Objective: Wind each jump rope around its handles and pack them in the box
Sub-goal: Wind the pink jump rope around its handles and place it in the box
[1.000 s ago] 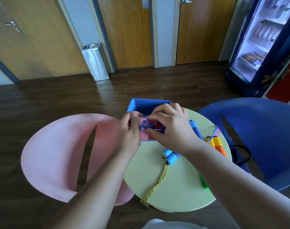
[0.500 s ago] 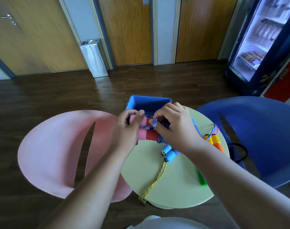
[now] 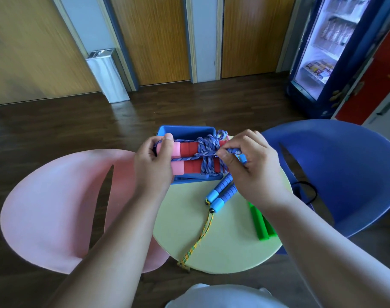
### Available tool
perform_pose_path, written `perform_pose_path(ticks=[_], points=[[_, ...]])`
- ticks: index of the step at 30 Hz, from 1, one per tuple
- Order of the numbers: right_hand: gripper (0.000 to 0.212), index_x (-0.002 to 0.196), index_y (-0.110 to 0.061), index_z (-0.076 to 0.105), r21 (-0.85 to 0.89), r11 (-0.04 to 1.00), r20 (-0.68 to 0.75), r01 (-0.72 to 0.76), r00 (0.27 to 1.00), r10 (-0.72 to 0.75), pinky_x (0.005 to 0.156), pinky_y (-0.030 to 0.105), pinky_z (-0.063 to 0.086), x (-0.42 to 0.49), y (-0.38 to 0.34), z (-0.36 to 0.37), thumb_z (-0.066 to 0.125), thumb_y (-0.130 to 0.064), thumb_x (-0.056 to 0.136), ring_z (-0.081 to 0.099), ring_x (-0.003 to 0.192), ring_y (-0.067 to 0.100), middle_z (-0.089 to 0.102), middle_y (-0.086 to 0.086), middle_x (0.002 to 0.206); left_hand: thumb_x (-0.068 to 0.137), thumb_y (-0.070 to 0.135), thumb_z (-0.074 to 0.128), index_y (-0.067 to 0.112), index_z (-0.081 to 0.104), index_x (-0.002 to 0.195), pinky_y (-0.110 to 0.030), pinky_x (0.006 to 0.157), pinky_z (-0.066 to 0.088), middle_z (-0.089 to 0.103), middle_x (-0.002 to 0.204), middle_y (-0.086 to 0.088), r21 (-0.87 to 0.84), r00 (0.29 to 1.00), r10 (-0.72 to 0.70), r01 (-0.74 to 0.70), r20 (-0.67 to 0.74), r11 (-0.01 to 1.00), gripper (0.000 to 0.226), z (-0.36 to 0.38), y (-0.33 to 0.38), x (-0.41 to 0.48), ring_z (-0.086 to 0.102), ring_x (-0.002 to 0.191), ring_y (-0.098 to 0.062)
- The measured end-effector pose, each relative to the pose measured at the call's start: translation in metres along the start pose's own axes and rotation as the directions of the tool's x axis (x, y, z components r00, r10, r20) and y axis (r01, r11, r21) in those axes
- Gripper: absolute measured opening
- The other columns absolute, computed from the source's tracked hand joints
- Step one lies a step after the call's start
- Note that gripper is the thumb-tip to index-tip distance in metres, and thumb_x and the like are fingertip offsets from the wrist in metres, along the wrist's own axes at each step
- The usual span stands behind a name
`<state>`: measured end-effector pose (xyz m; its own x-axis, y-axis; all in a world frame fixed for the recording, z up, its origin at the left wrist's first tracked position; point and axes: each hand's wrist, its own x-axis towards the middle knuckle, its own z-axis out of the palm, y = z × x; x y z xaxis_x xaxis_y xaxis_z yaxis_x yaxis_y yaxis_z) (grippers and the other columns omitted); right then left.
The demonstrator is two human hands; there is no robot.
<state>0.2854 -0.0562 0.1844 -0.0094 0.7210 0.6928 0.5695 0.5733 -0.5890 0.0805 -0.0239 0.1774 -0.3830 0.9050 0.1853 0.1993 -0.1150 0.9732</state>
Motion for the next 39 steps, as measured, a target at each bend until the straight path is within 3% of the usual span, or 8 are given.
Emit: perform_pose_path(ticks=[4,10,13,17,22,28,33,39], points=[[0.006,0.091,-0.01,0.073,0.108,0.974,-0.028,-0.197,0.979,0.201,0.079,0.037,0.05,-0.008,0.006,-0.002,0.071,-0.015,0.094,0.062,0.086,0.024,0.064,0.002,0.087,0.096,0.045,0.061,0.021,0.066,0.083,-0.047,0.066,0.054,0.066,0.073,0.009,0.055,0.999,0.038,-0.039,0.018,0.998,0.028,0.005,0.006,-0.002,0.066,0.074,-0.026],[0.011,0.085,-0.013,0.063,0.169,0.882,0.079,-0.44,0.898,0.433,0.076,0.023,0.049,-0.008,0.024,0.013,0.066,-0.01,0.095,0.052,0.101,0.001,0.052,0.008,0.111,0.102,0.024,0.062,0.011,0.065,0.089,-0.014,0.068,0.043,0.065,0.079,0.007,0.121,0.987,0.151,-0.144,-0.05,0.982,0.018,0.018,0.001,-0.015,0.057,0.071,0.002],[0.006,0.102,-0.014,0.054,0.312,0.823,0.12,-0.474,0.879,0.461,0.071,0.032,0.05,-0.004,0.021,0.017,0.059,-0.015,0.1,0.058,0.086,0.014,0.056,0.016,0.105,0.098,0.038,0.06,0.026,0.062,0.082,-0.041,0.077,0.055,0.063,0.077,0.008,0.046,0.993,0.07,-0.066,-0.092,0.997,0.02,0.027,-0.005,-0.015,0.064,0.078,-0.011],[0.025,0.127,-0.02,0.049,0.353,0.805,0.212,-0.476,0.879,0.427,0.073,0.036,0.054,0.003,0.02,0.011,0.051,-0.023,0.102,0.059,0.084,0.013,0.06,0.008,0.104,0.093,0.051,0.057,0.034,0.061,0.078,-0.066,0.065,0.056,0.064,0.076,0.013,0.003,0.996,0.013,-0.013,-0.083,1.0,0.023,0.027,-0.002,-0.016,0.068,0.081,-0.029],[0.023,0.116,-0.015,0.051,0.173,0.876,0.149,-0.451,0.891,0.429,0.073,0.047,0.05,0.003,0.022,0.014,0.041,-0.031,0.103,0.058,0.079,0.019,0.064,0.013,0.088,0.101,0.039,0.059,0.028,0.058,0.076,-0.041,0.037,0.046,0.062,0.076,0.006,-0.043,0.998,-0.045,0.042,-0.054,0.998,0.027,0.028,0.002,-0.021,0.063,0.06,-0.018],[0.013,0.106,-0.015,0.05,0.125,0.91,0.04,-0.396,0.918,0.394,0.07,0.042,0.046,-0.01,0.027,0.021,0.039,-0.02,0.104,0.051,0.072,0.003,0.053,-0.014,0.079,0.102,0.04,0.055,0.031,0.059,0.084,-0.038,0.041,0.048,0.065,0.089,-0.011,-0.01,0.999,0.009,-0.009,0.033,1.0,0.021,0.022,-0.007,-0.022,0.067,0.073,-0.041],[0.023,0.128,-0.021,0.047,0.244,0.918,0.102,-0.313,0.95,0.297,0.086,0.03,0.046,-0.016,0.031,0.02,0.04,-0.022,0.106,0.056,0.095,0.005,0.055,-0.022,0.106,0.102,0.047,0.051,0.039,0.052,0.126,-0.028,0.046,0.048,0.065,0.118,-0.002,-0.061,0.976,-0.075,0.089,0.203,0.994,0.025,0.01,-0.008,-0.022,0.073,0.075,-0.018],[0.029,0.127,-0.028,0.054,0.602,0.579,0.291,-0.55,0.826,0.483,0.092,0.036,0.054,-0.014,0.024,0.025,0.05,-0.035,0.099,0.065,0.103,0.011,0.066,-0.016,0.104,0.101,0.03,0.06,0.02,0.06,0.1,-0.036,0.063,0.06,0.067,0.11,-0.011,-0.368,0.912,-0.244,0.363,0.33,0.856,0.01,0.001,-0.002,-0.016,0.071,0.09,-0.023]])
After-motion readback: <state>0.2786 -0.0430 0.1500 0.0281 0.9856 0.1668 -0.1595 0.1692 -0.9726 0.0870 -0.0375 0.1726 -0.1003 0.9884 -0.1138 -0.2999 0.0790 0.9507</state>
